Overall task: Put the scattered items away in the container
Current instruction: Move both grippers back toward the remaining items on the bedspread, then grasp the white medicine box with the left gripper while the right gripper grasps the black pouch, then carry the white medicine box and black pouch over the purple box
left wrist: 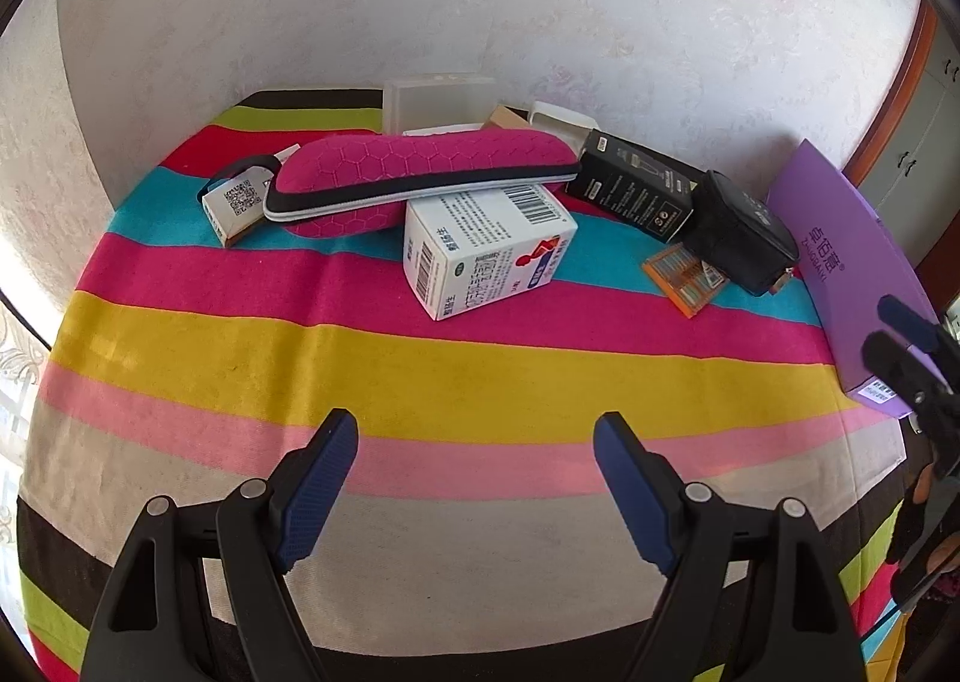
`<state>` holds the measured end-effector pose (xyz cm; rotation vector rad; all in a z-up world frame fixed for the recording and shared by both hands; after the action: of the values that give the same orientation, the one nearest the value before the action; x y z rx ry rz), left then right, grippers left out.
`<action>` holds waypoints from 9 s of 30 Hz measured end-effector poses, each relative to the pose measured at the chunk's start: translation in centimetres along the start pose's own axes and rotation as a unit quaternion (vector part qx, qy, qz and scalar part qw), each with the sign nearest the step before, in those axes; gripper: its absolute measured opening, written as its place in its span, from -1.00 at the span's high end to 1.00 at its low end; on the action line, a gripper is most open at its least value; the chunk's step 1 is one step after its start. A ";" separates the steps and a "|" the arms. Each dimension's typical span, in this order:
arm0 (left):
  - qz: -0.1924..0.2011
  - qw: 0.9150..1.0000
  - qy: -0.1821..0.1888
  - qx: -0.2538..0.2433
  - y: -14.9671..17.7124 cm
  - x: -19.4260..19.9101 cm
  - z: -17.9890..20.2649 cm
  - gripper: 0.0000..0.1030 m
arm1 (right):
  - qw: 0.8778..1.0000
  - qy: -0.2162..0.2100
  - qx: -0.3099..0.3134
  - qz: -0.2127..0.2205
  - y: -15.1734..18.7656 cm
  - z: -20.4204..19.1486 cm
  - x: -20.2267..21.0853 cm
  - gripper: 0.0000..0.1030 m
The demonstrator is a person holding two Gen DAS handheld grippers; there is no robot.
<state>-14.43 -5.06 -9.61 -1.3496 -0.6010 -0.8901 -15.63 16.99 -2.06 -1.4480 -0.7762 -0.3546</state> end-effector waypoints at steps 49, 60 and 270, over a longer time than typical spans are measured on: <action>0.002 0.994 0.022 -0.106 -6.0 -6.3 3.4 0.01 | 0.996 -0.013 0.047 -0.078 -1.1 3.5 -12.2 -0.50; 0.001 0.992 0.046 -0.116 -4.4 -4.9 4.3 0.18 | 0.997 -0.014 0.042 -0.067 -0.8 3.2 -10.9 -0.10; 0.079 0.951 0.151 -0.259 -12.4 -0.1 45.4 0.22 | 0.983 0.144 -0.097 0.062 -2.6 29.8 10.6 -0.02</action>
<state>-19.18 39.63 4.24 -1.6545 -0.0115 -1.1422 -17.40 47.85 5.13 -1.5757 -0.4239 -0.5426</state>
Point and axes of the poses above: each gripper's, at about its wrist camera, not at the fingertips, and x roughly against the way its jaws point, z to its right, y to its underside, the point moved 7 cm from there along -x, roughly the way its jaws point, and after that the axes turned 5 degrees about -x, right-handed, at the moved point
